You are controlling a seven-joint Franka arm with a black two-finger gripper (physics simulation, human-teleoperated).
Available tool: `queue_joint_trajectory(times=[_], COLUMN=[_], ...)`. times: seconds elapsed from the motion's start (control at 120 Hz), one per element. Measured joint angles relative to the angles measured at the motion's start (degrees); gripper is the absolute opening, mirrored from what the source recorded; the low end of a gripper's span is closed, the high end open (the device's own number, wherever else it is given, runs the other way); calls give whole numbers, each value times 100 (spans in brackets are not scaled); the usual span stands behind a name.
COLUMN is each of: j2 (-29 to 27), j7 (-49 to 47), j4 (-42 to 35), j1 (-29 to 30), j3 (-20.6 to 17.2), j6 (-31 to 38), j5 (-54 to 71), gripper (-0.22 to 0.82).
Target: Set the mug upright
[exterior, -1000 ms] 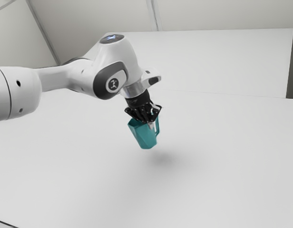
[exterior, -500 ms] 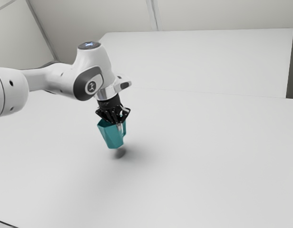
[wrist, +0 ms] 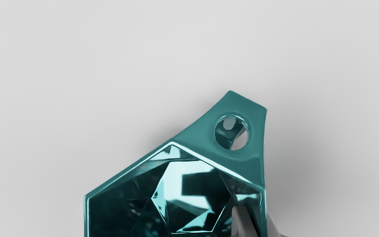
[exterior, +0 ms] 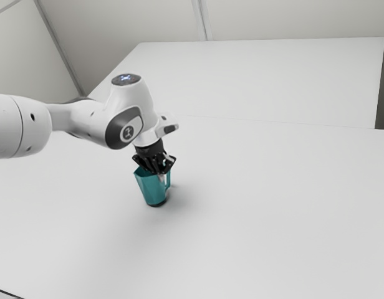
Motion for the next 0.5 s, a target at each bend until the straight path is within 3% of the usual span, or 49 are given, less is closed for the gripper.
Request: queue_joint_trajectory(times=[0.158, 0.342, 0.5], j2=[46, -94, -310], j7=[52, 111, 145], j4=[-89, -89, -88], j1=[-17, -14, -14], j3=[1, 0, 0], j6=[169, 94, -6], j5=[6, -23, -29], gripper=[-17, 23, 43])
